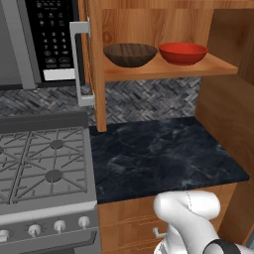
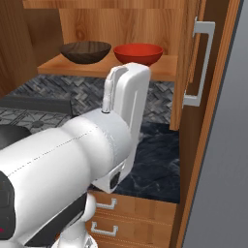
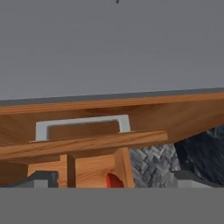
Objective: Open the cabinet. Pick the bowls from the counter and place them in the cabinet. Then close the cabinet.
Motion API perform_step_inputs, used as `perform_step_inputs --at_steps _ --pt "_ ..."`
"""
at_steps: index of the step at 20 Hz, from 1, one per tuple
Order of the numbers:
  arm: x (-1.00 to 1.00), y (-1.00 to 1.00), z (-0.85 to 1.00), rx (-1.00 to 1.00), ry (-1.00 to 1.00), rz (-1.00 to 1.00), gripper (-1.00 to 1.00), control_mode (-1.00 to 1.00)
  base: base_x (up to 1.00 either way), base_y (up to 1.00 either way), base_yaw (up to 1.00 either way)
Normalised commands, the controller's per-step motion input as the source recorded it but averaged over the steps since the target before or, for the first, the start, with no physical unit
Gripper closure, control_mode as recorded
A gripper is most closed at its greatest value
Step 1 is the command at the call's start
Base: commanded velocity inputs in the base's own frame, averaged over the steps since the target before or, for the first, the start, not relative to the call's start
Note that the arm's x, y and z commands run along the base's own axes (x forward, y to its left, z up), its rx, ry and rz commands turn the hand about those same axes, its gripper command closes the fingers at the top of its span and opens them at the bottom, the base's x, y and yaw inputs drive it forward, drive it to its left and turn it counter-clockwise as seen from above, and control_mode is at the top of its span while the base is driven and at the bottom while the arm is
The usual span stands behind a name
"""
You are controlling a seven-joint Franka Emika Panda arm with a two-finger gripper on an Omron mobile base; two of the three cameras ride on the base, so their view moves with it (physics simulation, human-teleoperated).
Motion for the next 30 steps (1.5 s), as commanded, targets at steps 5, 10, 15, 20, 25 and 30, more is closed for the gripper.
perform_step_inputs --at_steps 5,10,15,20,25,30 --pt "0.35 -0.21 0.0 0.0 0.01 0.0 -1.0 -1.0 0.0 0.0 0.0" --pt "0.11 -0.19 -0.34 0.02 0.0 0.01 -1.0 -1.0 0.0 0.0 0.0" --pt "-0.04 0.18 -0.66 0.0 -0.13 0.04 -1.0 -1.0 0.0 0.0 0.0" --pt "0.0 0.03 -0.06 -0.02 -0.23 0.0 -1.0 -1.0 0.0 0.0 0.0" --pt "0.0 -0.19 0.0 0.0 -0.06 -0.02 -1.0 -1.0 0.0 0.0 0.0" --pt "0.0 -0.16 0.0 0.0 0.0 -0.08 -1.0 -1.0 0.0 0.0 0.0"
